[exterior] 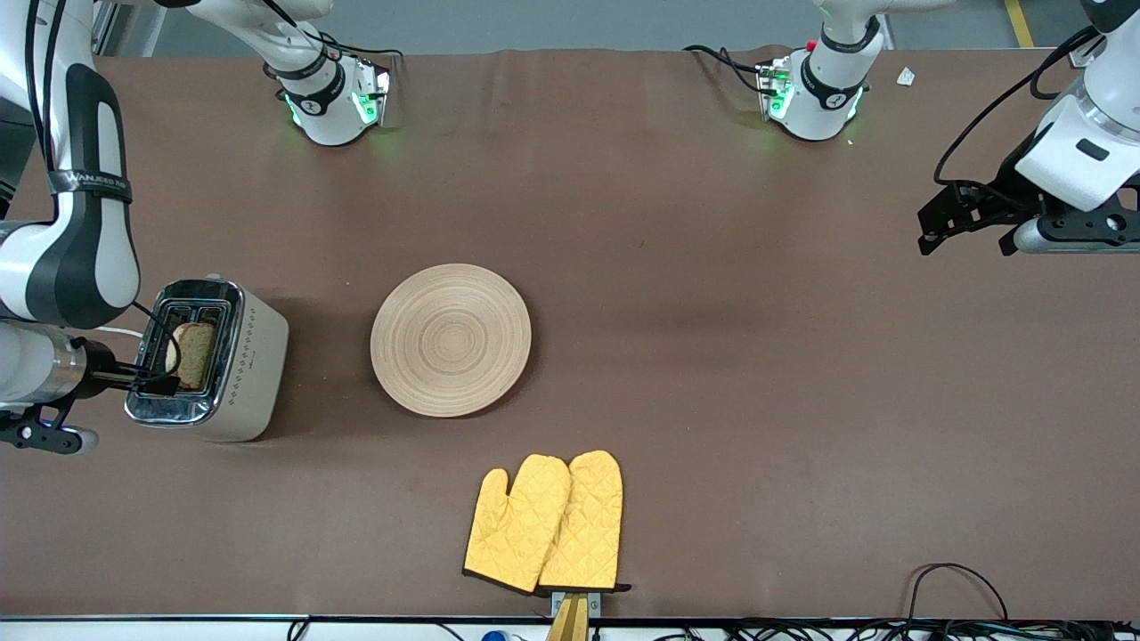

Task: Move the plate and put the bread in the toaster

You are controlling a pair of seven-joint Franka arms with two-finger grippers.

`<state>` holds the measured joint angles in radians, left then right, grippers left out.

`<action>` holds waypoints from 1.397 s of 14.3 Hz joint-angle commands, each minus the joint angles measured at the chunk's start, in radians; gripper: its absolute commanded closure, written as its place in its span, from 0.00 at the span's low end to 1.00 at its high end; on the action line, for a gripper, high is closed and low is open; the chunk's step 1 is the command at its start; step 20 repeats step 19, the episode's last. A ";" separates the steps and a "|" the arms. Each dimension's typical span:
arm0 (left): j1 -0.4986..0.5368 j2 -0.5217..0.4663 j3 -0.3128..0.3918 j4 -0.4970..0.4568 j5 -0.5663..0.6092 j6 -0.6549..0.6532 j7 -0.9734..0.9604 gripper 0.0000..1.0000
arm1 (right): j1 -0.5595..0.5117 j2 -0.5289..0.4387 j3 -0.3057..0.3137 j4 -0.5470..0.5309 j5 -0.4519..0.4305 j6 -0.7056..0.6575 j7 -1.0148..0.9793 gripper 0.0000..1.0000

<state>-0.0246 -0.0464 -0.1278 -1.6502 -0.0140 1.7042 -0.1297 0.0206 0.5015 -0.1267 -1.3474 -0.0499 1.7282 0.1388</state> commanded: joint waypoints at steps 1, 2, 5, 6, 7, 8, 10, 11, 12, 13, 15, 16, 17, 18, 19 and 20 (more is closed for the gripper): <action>0.002 0.005 0.004 0.015 -0.015 -0.001 0.015 0.00 | -0.002 -0.102 0.004 0.002 0.102 -0.002 -0.005 0.00; 0.002 0.005 0.004 0.015 -0.015 -0.001 0.015 0.00 | -0.022 -0.151 0.004 0.001 0.155 -0.006 -0.042 0.00; 0.002 0.005 0.004 0.015 -0.015 -0.001 0.015 0.00 | -0.042 -0.277 0.001 -0.012 0.206 -0.099 -0.153 0.00; 0.002 0.005 0.004 0.015 -0.015 -0.001 0.016 0.00 | -0.044 -0.309 0.001 -0.013 0.203 -0.125 -0.154 0.00; 0.002 0.005 0.004 0.015 -0.015 -0.001 0.016 0.00 | -0.042 -0.326 0.001 -0.013 0.202 -0.142 -0.156 0.00; 0.002 0.005 0.004 0.015 -0.015 -0.001 0.016 0.00 | -0.036 -0.330 0.001 -0.015 0.193 -0.154 -0.157 0.00; 0.002 0.005 0.004 0.015 -0.017 -0.001 0.015 0.00 | -0.033 -0.337 0.006 -0.015 0.144 -0.162 -0.166 0.00; 0.002 0.005 0.004 0.015 -0.017 0.000 0.015 0.00 | -0.030 -0.337 0.006 -0.013 0.128 -0.168 -0.169 0.00; 0.003 0.005 0.004 0.015 -0.017 0.000 0.015 0.00 | -0.022 -0.337 0.006 -0.013 0.080 -0.170 -0.171 0.00; 0.003 0.005 0.004 0.015 -0.017 0.000 0.015 0.00 | -0.013 -0.342 0.009 -0.015 0.020 -0.173 -0.177 0.00; 0.003 0.005 0.004 0.015 -0.017 0.000 0.015 0.00 | -0.013 -0.342 0.009 -0.013 0.010 -0.182 -0.177 0.00; 0.003 0.005 0.004 0.015 -0.017 0.000 0.015 0.00 | -0.013 -0.342 0.009 -0.013 0.010 -0.182 -0.176 0.00; 0.003 0.005 0.004 0.015 -0.017 0.000 0.015 0.00 | -0.011 -0.342 0.009 -0.013 0.012 -0.182 -0.176 0.00; 0.002 0.005 0.004 0.017 -0.014 -0.001 0.016 0.00 | -0.010 -0.342 0.009 -0.013 0.012 -0.182 -0.176 0.00; 0.002 0.005 0.004 0.017 -0.014 -0.001 -0.001 0.00 | -0.008 -0.342 0.009 -0.013 0.012 -0.183 -0.174 0.00; 0.002 0.005 0.004 0.017 -0.014 -0.001 -0.001 0.00 | -0.008 -0.342 0.009 -0.013 0.012 -0.183 -0.174 0.00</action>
